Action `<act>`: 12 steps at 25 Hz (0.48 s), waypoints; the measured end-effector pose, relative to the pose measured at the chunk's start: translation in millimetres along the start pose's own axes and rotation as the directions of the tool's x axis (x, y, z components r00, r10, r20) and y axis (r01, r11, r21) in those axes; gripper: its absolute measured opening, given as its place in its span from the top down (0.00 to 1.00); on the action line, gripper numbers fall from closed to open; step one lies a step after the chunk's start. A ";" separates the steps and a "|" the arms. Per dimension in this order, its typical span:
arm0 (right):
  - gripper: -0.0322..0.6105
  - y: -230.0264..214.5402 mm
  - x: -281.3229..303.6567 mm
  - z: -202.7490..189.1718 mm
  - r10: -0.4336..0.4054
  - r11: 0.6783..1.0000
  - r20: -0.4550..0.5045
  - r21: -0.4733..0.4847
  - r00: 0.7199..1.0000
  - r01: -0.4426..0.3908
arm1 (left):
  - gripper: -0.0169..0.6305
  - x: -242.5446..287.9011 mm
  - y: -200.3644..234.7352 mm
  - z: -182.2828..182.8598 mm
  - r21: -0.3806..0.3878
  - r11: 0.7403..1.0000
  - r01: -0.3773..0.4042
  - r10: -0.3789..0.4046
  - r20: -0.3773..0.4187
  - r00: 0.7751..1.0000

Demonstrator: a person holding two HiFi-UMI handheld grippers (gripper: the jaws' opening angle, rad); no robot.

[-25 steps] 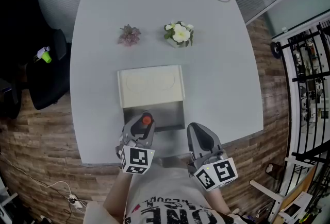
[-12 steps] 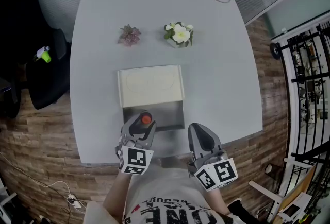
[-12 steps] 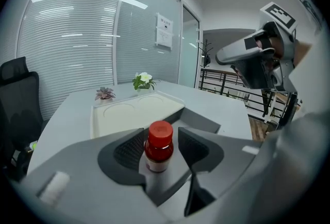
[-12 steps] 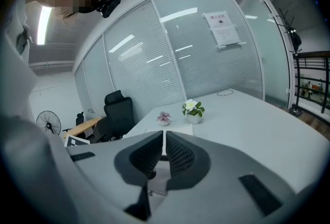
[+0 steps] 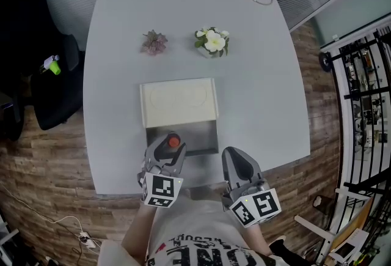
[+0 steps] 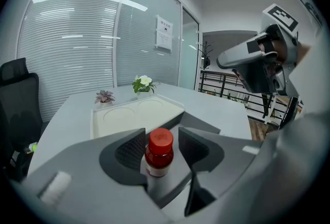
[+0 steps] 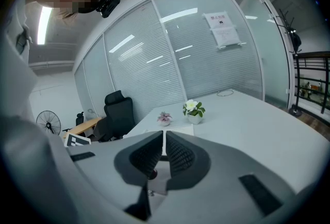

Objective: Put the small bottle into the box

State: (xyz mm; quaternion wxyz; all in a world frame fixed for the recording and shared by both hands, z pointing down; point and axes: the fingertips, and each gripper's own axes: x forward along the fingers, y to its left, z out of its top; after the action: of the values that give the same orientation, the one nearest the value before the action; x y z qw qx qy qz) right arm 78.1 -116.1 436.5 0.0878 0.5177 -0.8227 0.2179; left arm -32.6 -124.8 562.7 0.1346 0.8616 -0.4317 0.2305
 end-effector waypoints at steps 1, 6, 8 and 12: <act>0.91 0.2 -0.4 0.6 -0.002 1.000 0.001 -0.001 1.000 0.002 | 0.66 -0.8 0.5 1.6 0.001 1.000 -0.001 0.001 0.003 1.000; 0.91 2.3 -3.1 1.9 -0.005 1.000 0.006 -0.002 1.000 0.005 | 0.66 -9.4 1.4 15.9 -0.006 1.000 0.001 -0.001 0.037 0.999; 0.91 4.5 -4.8 2.2 -0.007 1.000 0.011 -0.002 1.000 0.007 | 0.66 -14.6 1.9 23.5 -0.007 1.000 0.001 0.000 0.057 0.998; 0.91 8.0 -7.8 1.7 -0.013 1.000 0.017 -0.006 1.000 0.013 | 0.68 -23.4 5.1 36.1 0.004 1.000 -0.011 0.011 0.097 0.995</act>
State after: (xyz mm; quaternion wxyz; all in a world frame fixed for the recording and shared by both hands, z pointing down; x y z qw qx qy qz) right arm 74.6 -107.5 430.0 0.0839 0.5247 -0.8207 0.2102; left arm -38.8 -127.4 519.9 0.1101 0.8697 -0.4420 0.1901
